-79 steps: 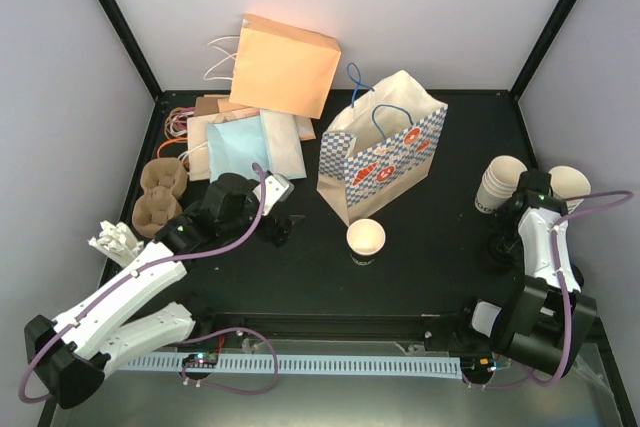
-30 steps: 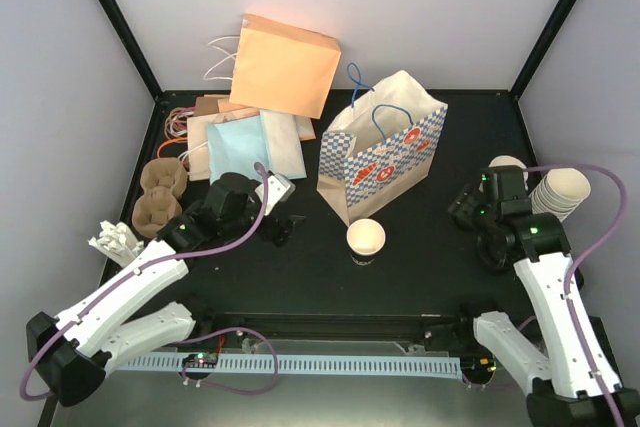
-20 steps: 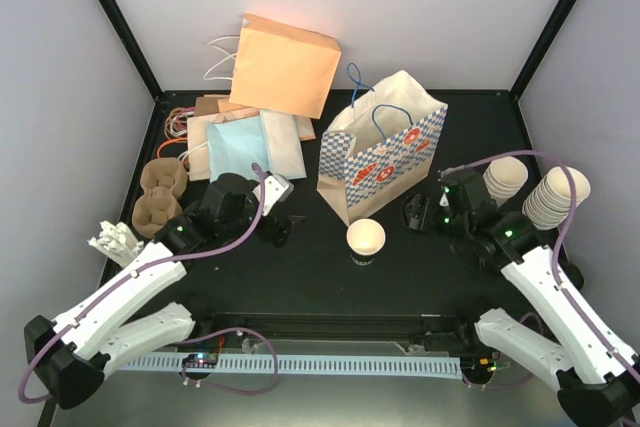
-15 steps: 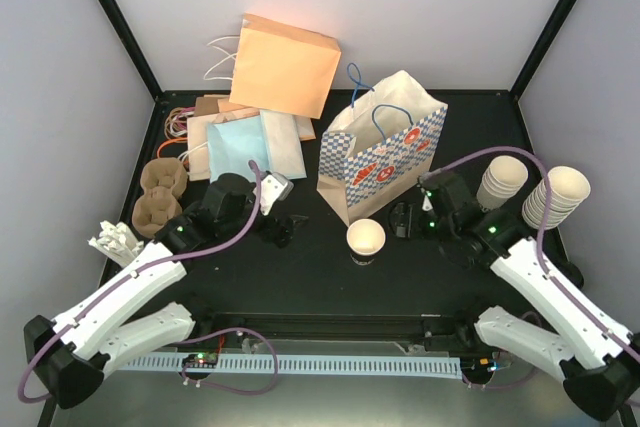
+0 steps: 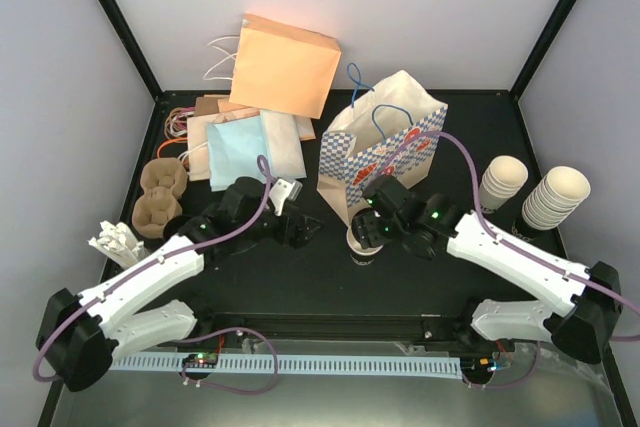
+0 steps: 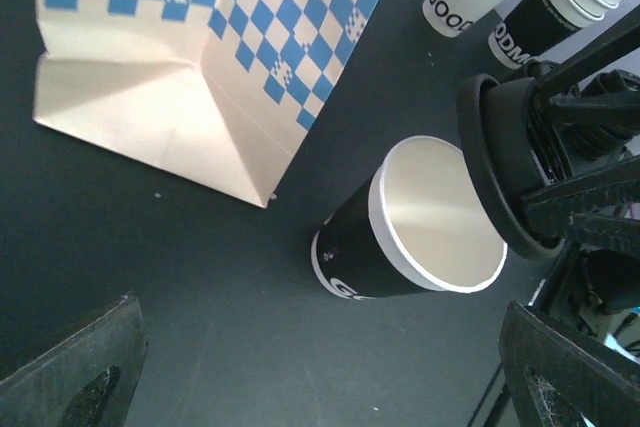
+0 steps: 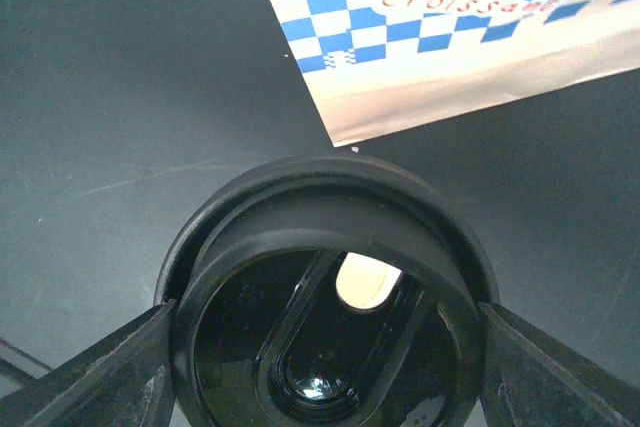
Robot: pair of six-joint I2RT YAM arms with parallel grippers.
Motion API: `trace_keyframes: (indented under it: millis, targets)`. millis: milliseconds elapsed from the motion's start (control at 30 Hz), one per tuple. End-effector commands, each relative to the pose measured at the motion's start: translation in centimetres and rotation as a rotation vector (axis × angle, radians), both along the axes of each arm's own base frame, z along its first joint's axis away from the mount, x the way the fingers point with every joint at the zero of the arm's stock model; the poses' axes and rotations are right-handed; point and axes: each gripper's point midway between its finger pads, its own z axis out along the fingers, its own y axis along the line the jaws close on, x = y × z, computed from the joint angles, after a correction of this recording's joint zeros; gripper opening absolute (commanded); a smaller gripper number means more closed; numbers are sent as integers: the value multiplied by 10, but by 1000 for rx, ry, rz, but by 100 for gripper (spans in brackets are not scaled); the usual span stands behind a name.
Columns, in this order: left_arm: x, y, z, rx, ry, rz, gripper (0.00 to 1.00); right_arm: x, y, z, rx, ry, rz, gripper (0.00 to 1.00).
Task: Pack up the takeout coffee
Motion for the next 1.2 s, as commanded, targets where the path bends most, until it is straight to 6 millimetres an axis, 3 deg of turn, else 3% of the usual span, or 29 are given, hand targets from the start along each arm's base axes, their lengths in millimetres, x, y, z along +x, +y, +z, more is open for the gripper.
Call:
trace_keyframes:
  millis: [0, 367, 467, 733, 967, 1167]
  targets:
    - [-3, -21, 9, -127, 50, -35, 99, 8, 0, 2, -84, -51, 6, 79]
    - [-1, -29, -2, -113, 72, -49, 98, 8, 11, -12, -125, 1, 59, 79]
    - [-2, -32, -5, -111, 80, -63, 91, 5, 14, -12, -120, 19, 80, 79]
    - [-1, -34, -7, -110, 85, -71, 90, 0, 17, -26, -161, 74, 117, 79]
    - [-4, -40, -21, -123, 142, -87, 66, -3, 19, -30, -166, 98, 136, 80]
    - [-5, -40, -28, -119, 159, -90, 63, -4, 16, -34, -194, 105, 134, 80]
